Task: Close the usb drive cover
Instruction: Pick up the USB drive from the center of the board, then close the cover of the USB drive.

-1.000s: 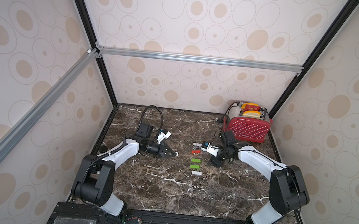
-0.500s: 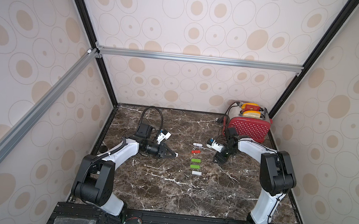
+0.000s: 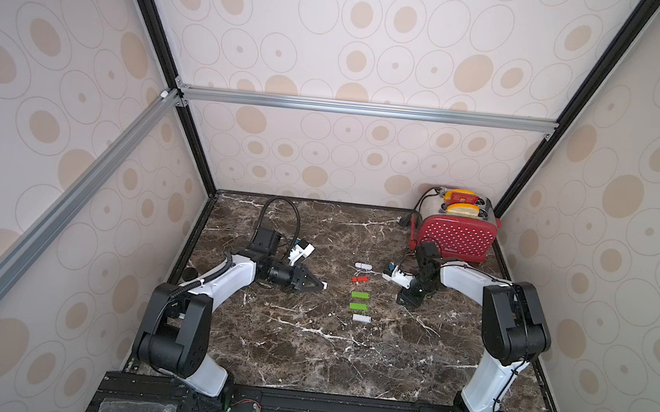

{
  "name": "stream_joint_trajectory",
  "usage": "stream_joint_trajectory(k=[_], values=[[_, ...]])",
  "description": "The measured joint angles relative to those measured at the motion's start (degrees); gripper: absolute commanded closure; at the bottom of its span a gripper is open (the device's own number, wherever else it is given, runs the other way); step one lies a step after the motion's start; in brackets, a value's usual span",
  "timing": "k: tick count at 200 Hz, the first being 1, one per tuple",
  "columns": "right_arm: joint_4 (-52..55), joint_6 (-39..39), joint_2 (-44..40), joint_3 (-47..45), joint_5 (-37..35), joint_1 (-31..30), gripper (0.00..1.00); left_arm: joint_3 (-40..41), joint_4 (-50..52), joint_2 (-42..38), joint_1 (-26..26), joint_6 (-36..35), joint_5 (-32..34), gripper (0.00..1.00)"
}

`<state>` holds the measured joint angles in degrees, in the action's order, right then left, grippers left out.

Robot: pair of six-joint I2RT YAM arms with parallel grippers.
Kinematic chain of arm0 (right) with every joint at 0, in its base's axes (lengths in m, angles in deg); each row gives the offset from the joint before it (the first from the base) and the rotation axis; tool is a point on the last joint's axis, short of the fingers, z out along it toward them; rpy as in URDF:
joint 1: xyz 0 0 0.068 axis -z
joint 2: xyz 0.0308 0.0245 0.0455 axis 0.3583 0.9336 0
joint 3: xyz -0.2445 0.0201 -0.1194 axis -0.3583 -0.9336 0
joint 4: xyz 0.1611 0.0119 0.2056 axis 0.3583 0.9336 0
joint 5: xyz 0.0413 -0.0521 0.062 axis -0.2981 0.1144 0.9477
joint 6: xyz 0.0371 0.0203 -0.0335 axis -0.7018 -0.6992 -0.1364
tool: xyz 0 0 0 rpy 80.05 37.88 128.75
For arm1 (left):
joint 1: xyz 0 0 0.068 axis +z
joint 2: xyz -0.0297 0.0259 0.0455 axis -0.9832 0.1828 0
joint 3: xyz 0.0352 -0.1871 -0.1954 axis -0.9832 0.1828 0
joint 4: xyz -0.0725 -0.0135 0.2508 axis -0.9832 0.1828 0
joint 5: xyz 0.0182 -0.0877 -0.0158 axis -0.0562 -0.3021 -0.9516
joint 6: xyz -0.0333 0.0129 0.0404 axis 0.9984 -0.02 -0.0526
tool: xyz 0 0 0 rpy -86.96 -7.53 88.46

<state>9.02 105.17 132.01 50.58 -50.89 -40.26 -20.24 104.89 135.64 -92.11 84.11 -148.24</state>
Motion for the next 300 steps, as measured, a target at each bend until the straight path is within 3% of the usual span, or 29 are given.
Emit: stream_joint_trajectory(k=[85, 114, 138, 201, 300], values=[[-1.4, -0.55, -2.67, -3.26, -0.87, -0.07, 0.88, 0.0, 0.33, 0.0, 0.0, -0.72, 0.0, 1.0], [-1.49, -1.03, -4.48, -3.56, 1.09, -0.46, 0.89, 0.0, 0.33, 0.0, 0.0, -0.76, -0.04, 1.0], [-3.08, -1.77, -10.82, -5.35, 4.55, -2.58, 0.91, 0.0, -0.11, 0.33, -0.13, -0.55, -1.2, 1.0], [-12.46, -5.09, -27.47, -11.69, 10.67, -17.84, 0.9, 0.0, -3.06, 2.78, -4.2, 1.88, -5.7, 1.0], [-17.14, -7.8, -25.99, -11.82, 8.13, -26.23, 0.9, -0.81, -2.56, 4.44, -6.38, 2.1, -8.85, 1.0]])
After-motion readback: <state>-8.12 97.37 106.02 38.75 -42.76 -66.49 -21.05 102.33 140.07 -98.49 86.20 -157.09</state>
